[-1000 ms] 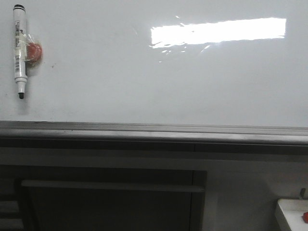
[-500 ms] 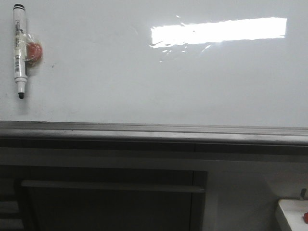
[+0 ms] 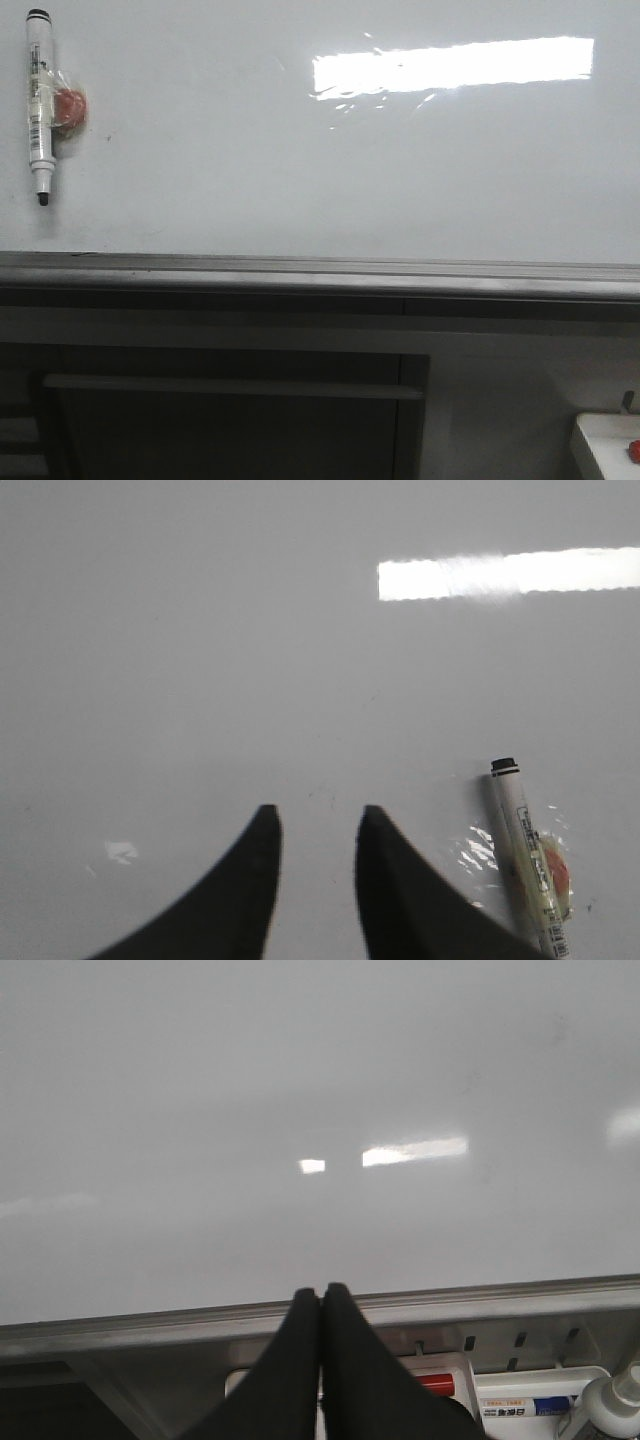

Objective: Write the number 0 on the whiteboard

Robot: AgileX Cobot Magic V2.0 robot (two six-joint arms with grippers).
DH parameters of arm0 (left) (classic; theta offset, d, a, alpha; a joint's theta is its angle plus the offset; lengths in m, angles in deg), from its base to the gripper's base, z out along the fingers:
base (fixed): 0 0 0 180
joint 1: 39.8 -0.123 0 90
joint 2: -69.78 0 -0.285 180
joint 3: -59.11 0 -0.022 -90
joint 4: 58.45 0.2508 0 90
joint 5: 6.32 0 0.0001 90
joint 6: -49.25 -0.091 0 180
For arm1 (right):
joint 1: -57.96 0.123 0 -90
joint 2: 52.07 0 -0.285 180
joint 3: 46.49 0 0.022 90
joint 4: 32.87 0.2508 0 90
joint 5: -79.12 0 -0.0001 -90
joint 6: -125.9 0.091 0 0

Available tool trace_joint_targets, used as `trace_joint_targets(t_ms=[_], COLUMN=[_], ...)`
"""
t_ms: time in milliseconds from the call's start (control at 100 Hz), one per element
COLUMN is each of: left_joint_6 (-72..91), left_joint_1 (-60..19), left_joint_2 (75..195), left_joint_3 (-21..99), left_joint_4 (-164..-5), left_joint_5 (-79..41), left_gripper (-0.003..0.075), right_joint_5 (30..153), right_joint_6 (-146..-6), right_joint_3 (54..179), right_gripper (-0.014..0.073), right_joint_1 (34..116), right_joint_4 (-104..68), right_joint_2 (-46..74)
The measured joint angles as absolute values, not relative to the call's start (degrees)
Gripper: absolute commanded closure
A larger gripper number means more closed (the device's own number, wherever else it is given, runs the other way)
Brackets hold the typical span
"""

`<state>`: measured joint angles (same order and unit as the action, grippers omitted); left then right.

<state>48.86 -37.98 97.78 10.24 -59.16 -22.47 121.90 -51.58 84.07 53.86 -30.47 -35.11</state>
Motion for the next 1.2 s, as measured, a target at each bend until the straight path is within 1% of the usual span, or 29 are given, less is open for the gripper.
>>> trace_joint_targets(t_ms=[30,60,100,190,340,450,630,800,950,1070,1200], left_joint_6=[48.86,48.86,48.86,48.86,48.86,48.86,48.86,48.86,48.86,48.86,48.86], left_joint_1=[-37.98,-37.98,-37.98,-37.98,-37.84,-36.35,-28.97,-20.26,-13.95,-11.36,-10.86], left_joint_2=[97.81,97.81,97.81,98.5,101.25,104.07,110.62,118.32,126.19,132.2,135.95], left_joint_3=[10.24,10.24,10.24,10.24,10.24,10.24,10.24,10.24,10.24,10.24,10.24], left_joint_4=[-59.28,-59.4,-59.4,-59.48,-60.38,-62.16,-63.13,-63.52,-65.02,-67.25,-69.38], left_joint_5=[-21.76,-21.2,-20.15,-17.01,-12.72,-10.67,-9.11,-7.99,-3.03,-0.86,-0.55], left_gripper=[0.0232,0.0203,0.0191,0.0209,0.0263,0.0266,0.0267,0.0319,0.0321,0.0321,0.0321], right_joint_5=[122.04,122.14,122.29,122.29,122.29,122.65,122.76,122.76,122.76,122.76,122.76], right_joint_6=[-51.58,-51.58,-51.58,-51.58,-51.58,-51.47,-51.47,-51.47,-51.47,-51.47,-51.47], right_joint_3=[84.07,84.07,84.07,84.07,84.07,84.07,83.83,82.69,82.56,82.56,82.56], right_gripper=[0.0643,0.0643,0.0643,0.0643,0.0643,0.0643,0.0643,0.0643,0.0643,0.0643,0.0643], right_joint_1=[53.86,53.86,53.86,53.86,53.86,53.86,53.86,53.98,55.09,55.2,55.23], right_joint_4=[-30.47,-30.47,-30.47,-30.33,-30.19,-30.06,-30.06,-30.06,-30.06,-30.06,-30.06], right_joint_2=[-35.11,-35.11,-35.11,-35.11,-34.97,-34.83,-34.83,-34.83,-34.79,-34.79,-34.79])
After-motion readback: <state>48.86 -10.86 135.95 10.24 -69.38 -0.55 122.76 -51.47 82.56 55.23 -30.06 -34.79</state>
